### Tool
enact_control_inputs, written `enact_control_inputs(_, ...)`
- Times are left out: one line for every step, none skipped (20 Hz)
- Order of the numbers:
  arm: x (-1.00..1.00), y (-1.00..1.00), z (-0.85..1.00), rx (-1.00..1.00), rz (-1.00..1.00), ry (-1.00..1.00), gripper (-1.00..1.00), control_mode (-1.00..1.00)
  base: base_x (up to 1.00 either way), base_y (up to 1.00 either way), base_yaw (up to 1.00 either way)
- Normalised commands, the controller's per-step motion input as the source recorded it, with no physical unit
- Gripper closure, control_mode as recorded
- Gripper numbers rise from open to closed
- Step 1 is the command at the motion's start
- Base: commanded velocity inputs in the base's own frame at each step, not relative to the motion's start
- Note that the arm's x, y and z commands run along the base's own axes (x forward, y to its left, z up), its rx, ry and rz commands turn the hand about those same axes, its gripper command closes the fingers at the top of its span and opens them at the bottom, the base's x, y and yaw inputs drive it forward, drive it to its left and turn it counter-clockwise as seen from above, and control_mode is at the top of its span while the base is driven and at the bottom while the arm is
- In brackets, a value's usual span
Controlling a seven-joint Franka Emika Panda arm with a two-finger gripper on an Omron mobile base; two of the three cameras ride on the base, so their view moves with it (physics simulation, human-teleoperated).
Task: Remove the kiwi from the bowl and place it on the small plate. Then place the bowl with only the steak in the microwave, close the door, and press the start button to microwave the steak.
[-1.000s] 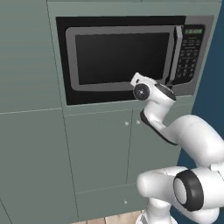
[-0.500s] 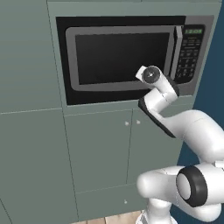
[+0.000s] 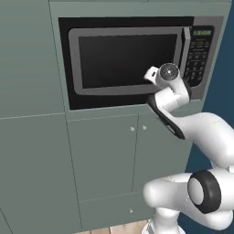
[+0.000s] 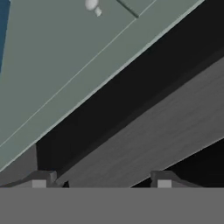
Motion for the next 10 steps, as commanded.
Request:
enact_control_inputs(-0.26, -0.16, 0.34, 0.12, 0.00, 0.00, -1.00, -1.00, 0.00, 0.00, 0.00)
enact_control_inputs(-0.50, -0.21, 0.48, 0.12, 0.00, 0.00, -1.00, -1.00, 0.00, 0.00, 0.00)
enact_control_inputs(-0.63, -0.26, 0.49, 0.15, 0.00, 0.03, -1.00, -1.00, 0.00, 0.00, 0.00)
enact_control_inputs(-0.78, -0.32, 0.48, 0.18, 0.00, 0.05, -1.00, -1.00, 0.00, 0.00, 0.00)
enact_control_inputs(-0.95, -0.42, 0.38, 0.24, -0.03, 0.05, -1.00, -1.00, 0.00, 0.00, 0.00)
enact_control_inputs(-0.99, -0.44, 0.30, 0.27, -0.07, 0.07, -1.00, -1.00, 0.00, 0.00, 0.00)
enact_control_inputs(-1.00, -0.46, 0.17, 0.30, -0.09, 0.05, -1.00, -1.00, 0.00, 0.00, 0.00)
enact_control_inputs(-1.00, -0.46, 0.12, 0.31, -0.10, 0.04, -1.00, -1.00, 0.00, 0.00, 0.00)
enact_control_inputs(-1.00, -0.49, 0.01, 0.31, -0.11, 0.02, -1.00, -1.00, 0.00, 0.00, 0.00)
enact_control_inputs(-1.00, -0.56, 0.00, 0.32, -0.11, 0.00, -1.00, -1.00, 0.00, 0.00, 0.00)
